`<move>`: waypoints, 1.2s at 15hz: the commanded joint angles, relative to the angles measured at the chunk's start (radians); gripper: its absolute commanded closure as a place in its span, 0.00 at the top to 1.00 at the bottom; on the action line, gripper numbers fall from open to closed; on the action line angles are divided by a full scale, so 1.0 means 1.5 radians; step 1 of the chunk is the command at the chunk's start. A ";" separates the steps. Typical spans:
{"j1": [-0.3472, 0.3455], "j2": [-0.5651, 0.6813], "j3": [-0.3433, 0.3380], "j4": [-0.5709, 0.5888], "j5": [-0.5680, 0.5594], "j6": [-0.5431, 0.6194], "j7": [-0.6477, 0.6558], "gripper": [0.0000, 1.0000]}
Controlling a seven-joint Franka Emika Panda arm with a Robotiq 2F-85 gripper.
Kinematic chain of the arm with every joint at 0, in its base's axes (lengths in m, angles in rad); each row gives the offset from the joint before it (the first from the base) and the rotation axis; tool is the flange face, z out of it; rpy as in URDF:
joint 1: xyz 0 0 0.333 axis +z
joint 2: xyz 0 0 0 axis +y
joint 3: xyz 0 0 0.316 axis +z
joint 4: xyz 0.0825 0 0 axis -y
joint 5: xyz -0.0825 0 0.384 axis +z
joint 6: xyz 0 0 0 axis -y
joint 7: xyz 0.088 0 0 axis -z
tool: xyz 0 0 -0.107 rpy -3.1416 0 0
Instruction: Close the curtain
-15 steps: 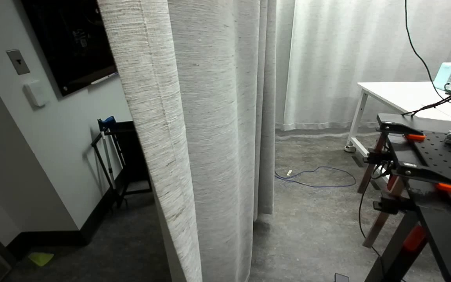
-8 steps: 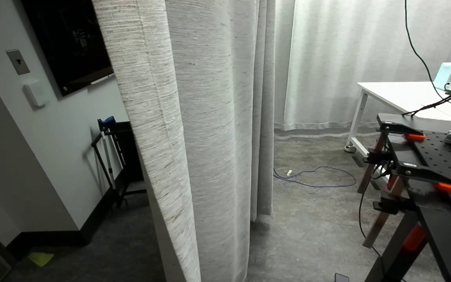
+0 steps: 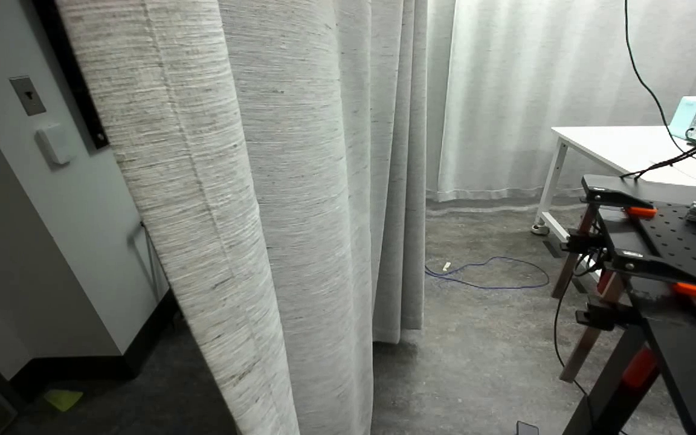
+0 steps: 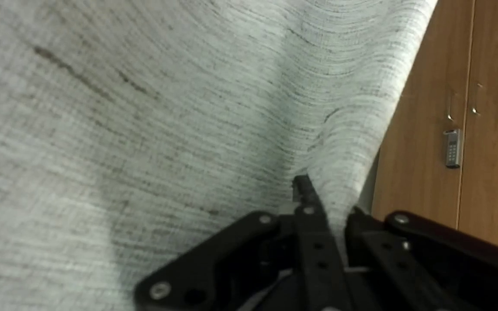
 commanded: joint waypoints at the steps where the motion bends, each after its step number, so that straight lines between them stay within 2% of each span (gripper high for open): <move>1: 0.037 0.033 0.008 -0.032 0.083 -0.013 -0.050 0.01; 6: 0.044 0.036 0.006 -0.026 0.206 -0.015 -0.125 0.01; 10: 0.040 0.039 0.006 -0.022 0.267 -0.025 -0.175 0.01; 15: 0.033 0.043 0.007 -0.018 0.297 -0.031 -0.211 0.01; 18: 0.025 0.045 0.009 -0.019 0.276 -0.030 -0.203 0.01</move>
